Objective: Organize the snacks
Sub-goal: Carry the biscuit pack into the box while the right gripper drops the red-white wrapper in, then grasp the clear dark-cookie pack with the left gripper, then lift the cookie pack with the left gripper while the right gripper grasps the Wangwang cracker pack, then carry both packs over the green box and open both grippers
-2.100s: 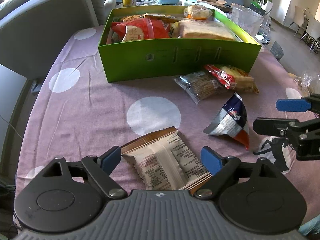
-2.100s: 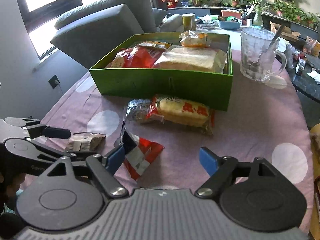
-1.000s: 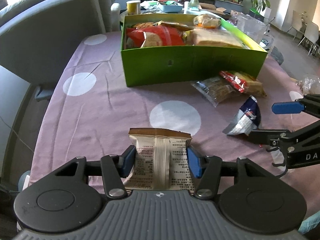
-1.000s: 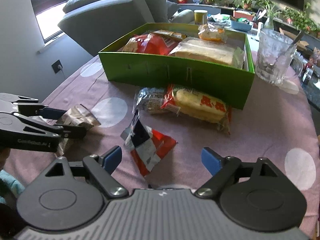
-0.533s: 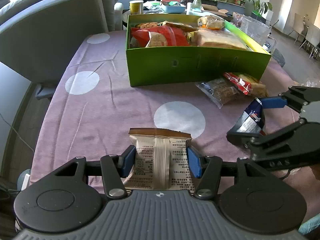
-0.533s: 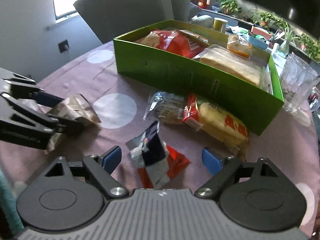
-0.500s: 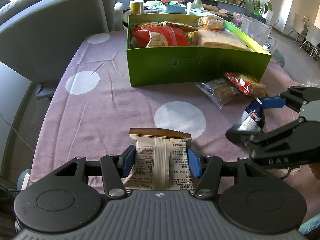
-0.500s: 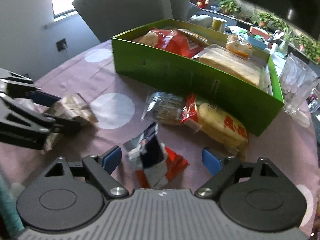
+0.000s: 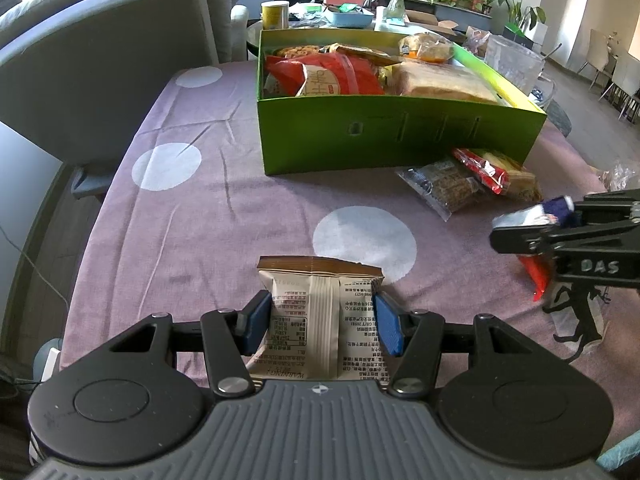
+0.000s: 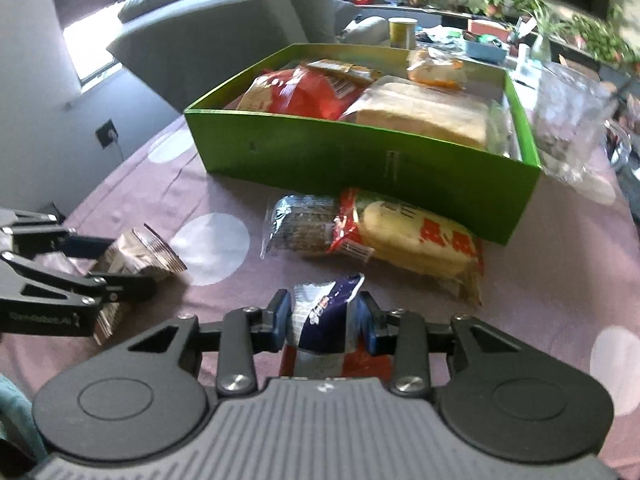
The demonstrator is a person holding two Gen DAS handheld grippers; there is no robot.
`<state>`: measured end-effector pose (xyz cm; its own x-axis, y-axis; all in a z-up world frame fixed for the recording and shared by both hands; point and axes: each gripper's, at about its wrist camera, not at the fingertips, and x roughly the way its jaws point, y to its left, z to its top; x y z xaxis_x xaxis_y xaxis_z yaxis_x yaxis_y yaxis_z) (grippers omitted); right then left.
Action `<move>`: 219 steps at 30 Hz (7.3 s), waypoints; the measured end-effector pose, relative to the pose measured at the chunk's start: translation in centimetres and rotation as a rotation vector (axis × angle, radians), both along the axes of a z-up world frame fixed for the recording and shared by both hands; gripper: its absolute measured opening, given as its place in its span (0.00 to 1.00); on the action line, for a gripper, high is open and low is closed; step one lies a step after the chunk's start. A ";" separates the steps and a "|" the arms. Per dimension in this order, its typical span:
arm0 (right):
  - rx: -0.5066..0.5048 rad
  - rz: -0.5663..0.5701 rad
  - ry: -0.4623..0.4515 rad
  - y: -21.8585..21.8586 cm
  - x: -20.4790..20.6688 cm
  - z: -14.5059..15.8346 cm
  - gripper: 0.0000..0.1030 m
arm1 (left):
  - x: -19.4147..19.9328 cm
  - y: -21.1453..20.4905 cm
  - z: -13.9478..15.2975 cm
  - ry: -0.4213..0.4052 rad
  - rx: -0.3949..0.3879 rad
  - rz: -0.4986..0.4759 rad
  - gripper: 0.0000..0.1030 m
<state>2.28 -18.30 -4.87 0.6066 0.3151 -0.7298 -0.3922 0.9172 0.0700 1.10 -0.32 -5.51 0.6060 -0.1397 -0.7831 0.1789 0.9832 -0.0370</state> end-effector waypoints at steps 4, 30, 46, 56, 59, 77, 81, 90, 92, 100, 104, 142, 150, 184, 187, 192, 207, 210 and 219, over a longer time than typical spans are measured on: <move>0.039 -0.009 -0.015 -0.7 -0.4 0.8 0.39 | 0.0 0.0 0.1 -0.005 0.000 -0.002 0.51; 0.142 -0.128 -0.216 -2.2 3.5 8.3 0.39 | 4.7 -4.5 7.9 -0.231 -0.028 -0.135 0.51; 0.122 -0.314 -0.194 -3.8 10.1 6.7 0.39 | 13.4 -7.0 8.1 -0.222 -0.131 -0.095 0.51; 0.151 -0.332 -0.150 -3.9 11.1 5.3 0.41 | 15.4 -7.4 5.6 -0.169 -0.191 -0.053 0.52; 0.180 -0.338 -0.144 -4.3 11.1 5.5 0.43 | 15.1 -7.4 5.6 -0.172 -0.190 -0.054 0.53; 0.161 -0.319 -0.186 -5.9 7.1 6.5 0.60 | 10.5 -6.1 6.7 -0.203 -0.140 -0.087 0.60; 0.142 -0.304 -0.177 -6.0 6.0 6.2 0.60 | 8.6 -6.2 6.0 -0.173 -0.128 -0.163 0.61; 0.133 -0.309 -0.141 -6.5 5.0 5.1 0.60 | 7.0 -9.3 2.2 -0.120 0.046 -0.364 0.65; 0.126 -0.300 -0.136 -6.4 4.7 4.9 0.62 | 7.3 -9.9 1.5 -0.130 0.091 -0.396 0.68; 0.078 -0.274 -0.090 -6.4 4.5 3.2 0.63 | 8.8 -11.2 -0.6 -0.085 0.110 -0.434 0.68; 0.069 -0.273 -0.066 -6.5 5.0 2.5 0.63 | 9.3 -10.7 -1.2 -0.044 0.078 -0.411 0.68; 0.105 -0.027 0.073 -3.8 5.0 -0.3 0.74 | 4.8 -3.8 0.2 -0.025 -0.018 -0.158 0.41; -0.005 0.125 -0.017 -2.1 0.2 0.9 0.74 | 4.7 -2.9 0.1 -0.029 -0.016 -0.129 0.41; -0.115 0.117 -0.096 0.1 0.8 1.8 0.64 | 5.0 -3.0 0.3 -0.045 0.001 -0.106 0.35; -0.085 0.101 -0.111 -0.2 0.2 2.9 0.64 | 4.4 -2.8 1.0 -0.067 -0.005 -0.103 0.35; -0.046 0.070 -0.156 -0.6 -0.3 4.8 0.64 | 3.5 -2.5 2.4 -0.106 -0.017 -0.107 0.35; 0.039 -0.079 -0.270 0.4 5.8 9.8 0.64 | 6.6 -2.0 9.1 -0.277 -0.043 -0.100 0.36; 0.056 -0.099 -0.252 0.7 7.4 9.6 0.64 | 8.5 -2.0 9.5 -0.278 -0.050 -0.092 0.36; 0.089 -0.116 -0.193 1.0 11.0 8.1 0.64 | 14.0 -1.9 8.8 -0.245 -0.034 -0.067 0.36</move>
